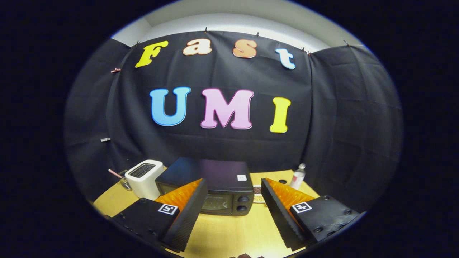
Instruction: Open the toaster oven, put the food inside, and close the toaster oven door.
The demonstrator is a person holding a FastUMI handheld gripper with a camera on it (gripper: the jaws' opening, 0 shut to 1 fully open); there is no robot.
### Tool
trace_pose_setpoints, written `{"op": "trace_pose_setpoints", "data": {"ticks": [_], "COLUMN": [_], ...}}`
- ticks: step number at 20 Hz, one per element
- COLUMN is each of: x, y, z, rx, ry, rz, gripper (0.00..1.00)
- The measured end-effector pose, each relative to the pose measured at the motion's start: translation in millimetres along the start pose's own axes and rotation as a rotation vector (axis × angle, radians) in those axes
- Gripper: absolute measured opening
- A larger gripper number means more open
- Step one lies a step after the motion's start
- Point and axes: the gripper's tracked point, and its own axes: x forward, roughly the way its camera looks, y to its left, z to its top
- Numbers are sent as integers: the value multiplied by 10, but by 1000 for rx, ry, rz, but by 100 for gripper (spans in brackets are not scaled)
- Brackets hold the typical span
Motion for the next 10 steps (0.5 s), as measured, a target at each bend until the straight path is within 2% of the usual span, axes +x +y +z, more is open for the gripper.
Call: {"op": "trace_pose_setpoints", "data": {"ticks": [3,6,10], "x": [-224,-309,-393], "y": [-161,-375,-293], "z": [110,234,168], "rx": [58,33,60], "ry": [-16,-70,-55], "rz": [-48,-102,-117], "gripper": [99,99,99]}}
